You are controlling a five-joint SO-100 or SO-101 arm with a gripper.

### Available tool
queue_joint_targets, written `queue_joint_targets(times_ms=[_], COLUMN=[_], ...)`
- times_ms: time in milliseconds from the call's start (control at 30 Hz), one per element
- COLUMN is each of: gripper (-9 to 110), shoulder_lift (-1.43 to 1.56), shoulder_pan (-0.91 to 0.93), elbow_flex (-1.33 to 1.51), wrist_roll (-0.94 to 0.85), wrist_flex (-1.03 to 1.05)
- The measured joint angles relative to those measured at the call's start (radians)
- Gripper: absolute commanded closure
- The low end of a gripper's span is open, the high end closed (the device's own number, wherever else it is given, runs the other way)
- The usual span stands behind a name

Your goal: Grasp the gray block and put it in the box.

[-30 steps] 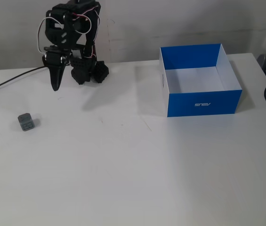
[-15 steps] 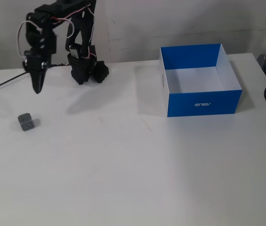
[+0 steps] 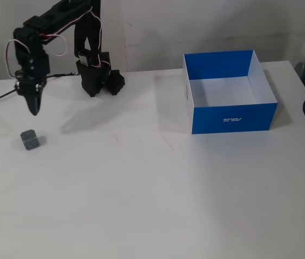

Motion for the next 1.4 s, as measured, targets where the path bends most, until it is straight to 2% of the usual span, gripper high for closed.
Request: queue_joint_targets(times_ms=[233, 500, 933, 1400], gripper=[96, 95, 92, 78], shoulder_lift=[-0.175, -0.353, -0.431, -0.578], shoulder_pan=[-0.052, -0.066, -0.003, -0.038], elbow_flex=[-0.210, -0.423, -0.482, -0.617], wrist_roll=[-0.021, -0.135, -0.347, -0.364], wrist_flex=[0.057, 0.170, 0.311, 0.318])
